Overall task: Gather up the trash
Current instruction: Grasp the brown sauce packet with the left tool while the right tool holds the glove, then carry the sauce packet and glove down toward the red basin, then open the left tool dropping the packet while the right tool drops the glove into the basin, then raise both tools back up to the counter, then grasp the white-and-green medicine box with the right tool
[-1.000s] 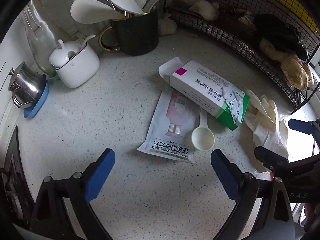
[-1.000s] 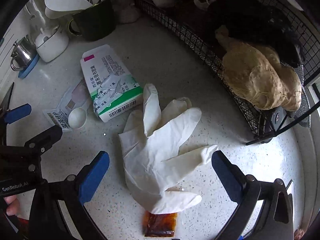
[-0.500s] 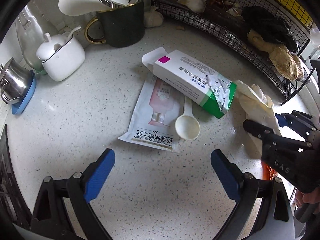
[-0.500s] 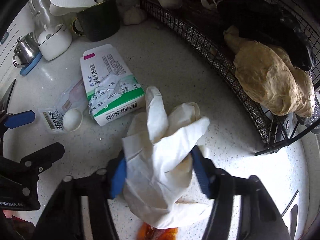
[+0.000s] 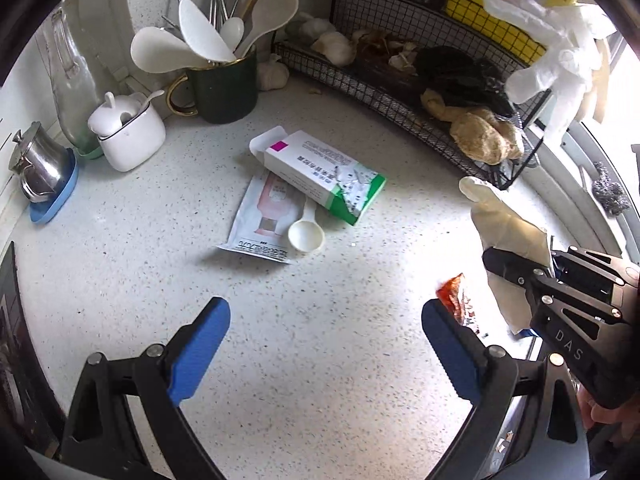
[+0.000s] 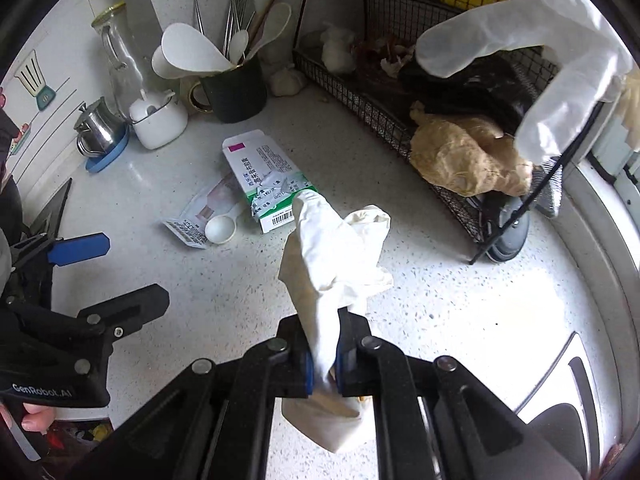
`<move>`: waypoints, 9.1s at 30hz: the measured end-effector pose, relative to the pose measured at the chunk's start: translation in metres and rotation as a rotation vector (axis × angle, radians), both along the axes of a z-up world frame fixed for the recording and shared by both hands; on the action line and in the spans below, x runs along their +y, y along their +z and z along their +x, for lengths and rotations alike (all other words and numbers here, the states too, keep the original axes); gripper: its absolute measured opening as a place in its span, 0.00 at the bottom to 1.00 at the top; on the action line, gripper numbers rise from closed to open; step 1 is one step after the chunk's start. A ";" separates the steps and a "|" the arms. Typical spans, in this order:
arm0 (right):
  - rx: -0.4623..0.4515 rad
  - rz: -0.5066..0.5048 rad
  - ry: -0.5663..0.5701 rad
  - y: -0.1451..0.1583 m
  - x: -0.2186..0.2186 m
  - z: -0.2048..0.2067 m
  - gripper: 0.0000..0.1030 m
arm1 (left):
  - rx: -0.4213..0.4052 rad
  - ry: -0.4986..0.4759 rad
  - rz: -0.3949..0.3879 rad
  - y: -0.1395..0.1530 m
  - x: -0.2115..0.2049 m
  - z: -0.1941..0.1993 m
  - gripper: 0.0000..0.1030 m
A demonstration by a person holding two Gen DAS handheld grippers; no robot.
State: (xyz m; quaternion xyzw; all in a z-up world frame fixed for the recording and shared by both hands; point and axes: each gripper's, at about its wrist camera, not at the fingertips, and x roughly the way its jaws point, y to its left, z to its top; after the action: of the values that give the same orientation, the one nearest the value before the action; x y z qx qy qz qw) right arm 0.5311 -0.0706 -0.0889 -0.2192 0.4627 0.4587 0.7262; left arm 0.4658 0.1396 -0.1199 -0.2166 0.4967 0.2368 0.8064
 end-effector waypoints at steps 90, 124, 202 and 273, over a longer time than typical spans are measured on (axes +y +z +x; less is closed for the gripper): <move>0.079 0.121 0.165 0.026 0.003 -0.176 0.06 | -0.087 0.116 0.139 0.074 -0.071 -0.197 0.08; 0.173 -0.160 0.273 -0.151 -0.053 -0.353 0.06 | 0.055 0.272 -0.129 -0.123 -0.181 -0.423 0.08; 0.099 -0.359 0.386 -0.403 -0.026 -0.380 0.99 | 0.274 0.393 -0.177 -0.368 -0.181 -0.476 0.75; -0.040 -0.028 0.107 -0.035 0.121 -0.026 0.99 | 0.102 0.207 0.108 0.002 0.060 -0.051 0.80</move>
State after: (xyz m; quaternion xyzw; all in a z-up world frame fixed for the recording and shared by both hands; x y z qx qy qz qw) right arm 0.5047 0.0501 -0.1243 -0.2630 0.4422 0.4858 0.7066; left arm 0.4149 0.1995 -0.1183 -0.2105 0.4986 0.3560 0.7618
